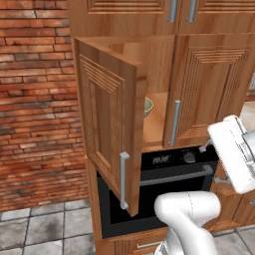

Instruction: Retrieve the bowl from the cabinet, then place the raw meat into the bowl to avoid contamination.

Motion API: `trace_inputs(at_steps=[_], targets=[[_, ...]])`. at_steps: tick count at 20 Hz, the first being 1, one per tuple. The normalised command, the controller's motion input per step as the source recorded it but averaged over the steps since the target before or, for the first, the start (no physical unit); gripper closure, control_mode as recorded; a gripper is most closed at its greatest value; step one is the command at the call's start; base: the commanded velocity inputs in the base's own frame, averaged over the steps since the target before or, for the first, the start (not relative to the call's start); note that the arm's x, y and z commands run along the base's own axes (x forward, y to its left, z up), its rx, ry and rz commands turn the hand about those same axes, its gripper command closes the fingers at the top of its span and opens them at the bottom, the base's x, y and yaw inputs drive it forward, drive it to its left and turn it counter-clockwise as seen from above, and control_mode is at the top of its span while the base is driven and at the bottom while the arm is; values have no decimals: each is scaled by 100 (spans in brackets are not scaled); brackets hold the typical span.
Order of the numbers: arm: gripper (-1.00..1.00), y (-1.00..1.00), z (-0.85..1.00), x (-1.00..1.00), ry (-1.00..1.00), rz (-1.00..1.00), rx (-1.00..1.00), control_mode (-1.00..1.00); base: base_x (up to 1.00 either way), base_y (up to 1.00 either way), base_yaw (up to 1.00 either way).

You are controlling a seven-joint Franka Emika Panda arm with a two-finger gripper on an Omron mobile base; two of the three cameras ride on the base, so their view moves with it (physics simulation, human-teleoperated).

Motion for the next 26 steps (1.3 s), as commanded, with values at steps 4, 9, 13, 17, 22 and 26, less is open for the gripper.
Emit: trace_inputs(at_steps=[4, 9, 13, 17, 22, 26], targets=[[-100, 18, 0, 57, 9, 0, 4, -100, 0, 0, 0], [-100, 28, 0, 49, 12, 2, 0, -100, 0, 0, 0], [-100, 36, 0, 47, 13, 4, 0, -100, 0, 0, 0], [-100, 40, 0, 53, 15, 4, 0, -100, 0, 0, 0], [-100, 51, -13, 43, 12, 5, 0, -100, 0, 0, 0], [-100, 55, -32, 32, 2, 1, 0, -100, 0, 0, 0]])
